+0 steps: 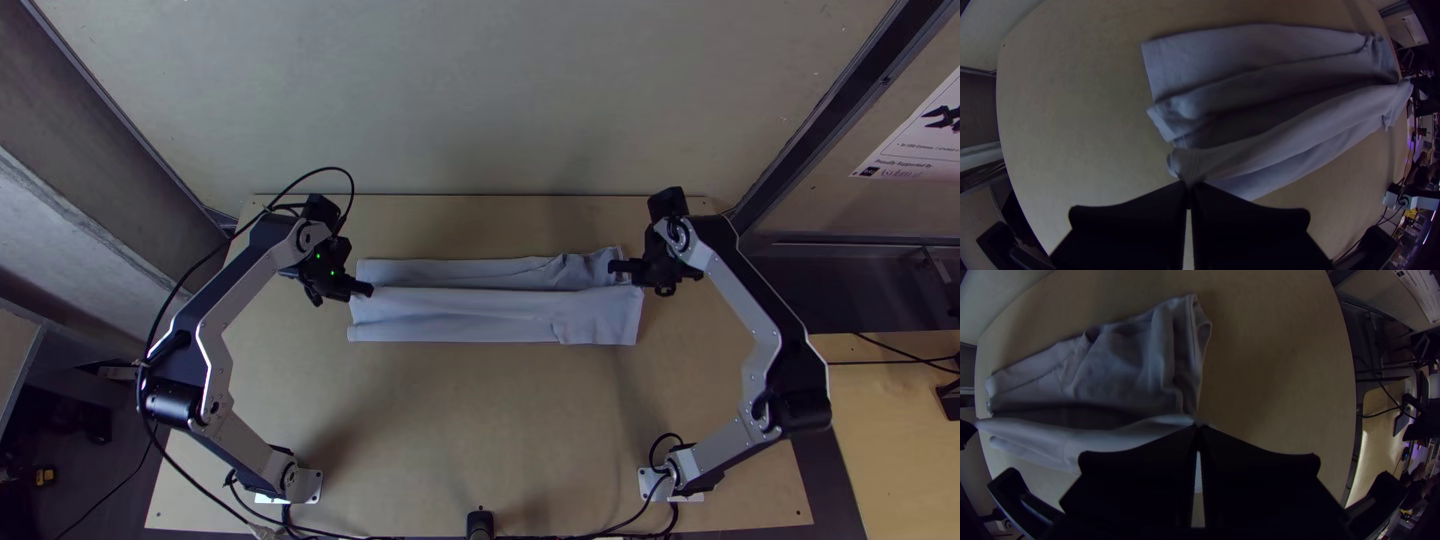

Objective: Fold the t-shirt

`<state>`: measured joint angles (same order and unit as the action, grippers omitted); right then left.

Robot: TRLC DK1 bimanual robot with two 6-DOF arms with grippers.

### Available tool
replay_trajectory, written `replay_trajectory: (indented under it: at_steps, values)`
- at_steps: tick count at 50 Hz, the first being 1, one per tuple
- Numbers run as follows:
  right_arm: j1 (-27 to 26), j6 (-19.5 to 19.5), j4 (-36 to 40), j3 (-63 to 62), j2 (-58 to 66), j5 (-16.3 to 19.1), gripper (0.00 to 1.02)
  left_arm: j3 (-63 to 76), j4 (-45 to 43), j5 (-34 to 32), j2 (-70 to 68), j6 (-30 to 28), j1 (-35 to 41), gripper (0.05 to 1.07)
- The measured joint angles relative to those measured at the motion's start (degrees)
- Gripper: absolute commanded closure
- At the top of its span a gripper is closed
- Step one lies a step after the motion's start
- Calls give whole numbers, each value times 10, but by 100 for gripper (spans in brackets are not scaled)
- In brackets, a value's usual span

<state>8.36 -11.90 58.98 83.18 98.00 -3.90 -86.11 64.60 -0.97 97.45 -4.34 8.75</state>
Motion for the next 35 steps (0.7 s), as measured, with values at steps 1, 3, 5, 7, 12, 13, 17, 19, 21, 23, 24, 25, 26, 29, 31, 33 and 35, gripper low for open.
replay_trajectory:
  at_steps: [1,3,5,7,12,13,17,19,21,23,24,25,26,29,31,33,35]
  values:
    - [-1,0,-1,9,9,0,100,-6,0,0,6,-1,-1,105]
    - [-3,0,-3,23,24,0,100,-16,0,0,15,-3,-3,105]
    - [-3,2,-3,37,39,0,100,-26,0,0,26,-4,-5,105]
    - [-5,3,-7,50,53,0,100,-35,0,0,34,-5,-8,105]
    - [-8,4,-13,83,90,0,100,-59,0,0,61,-7,-14,105]
    - [-9,4,-13,90,99,0,100,-65,0,0,68,-7,-16,105]
    - [-10,4,-15,121,134,0,100,-85,0,0,90,-7,-21,105]
    - [-10,5,-15,137,150,0,100,-94,0,0,101,-7,-24,105]
    - [-10,6,-15,153,166,0,100,-102,0,0,112,-7,-25,105]
    - [-10,7,-15,166,181,0,100,-108,-1,0,122,-7,-26,105]
    - [-10,8,-15,174,189,0,100,-111,-2,0,129,-7,-26,105]
    - [-10,9,-15,181,196,0,100,-113,-2,0,134,-7,-26,105]
    - [-10,9,-15,187,203,0,100,-115,-3,0,139,-7,-26,105]
    - [-10,13,-15,204,223,0,99,-119,-10,0,152,-7,-26,104]
    - [-10,15,-15,213,234,0,94,-121,-14,0,160,-7,-26,92]
    - [-10,15,-15,218,243,0,89,-121,-20,1,167,-7,-26,65]
    - [-10,15,-15,221,251,0,84,-121,-24,1,173,-6,-26,26]
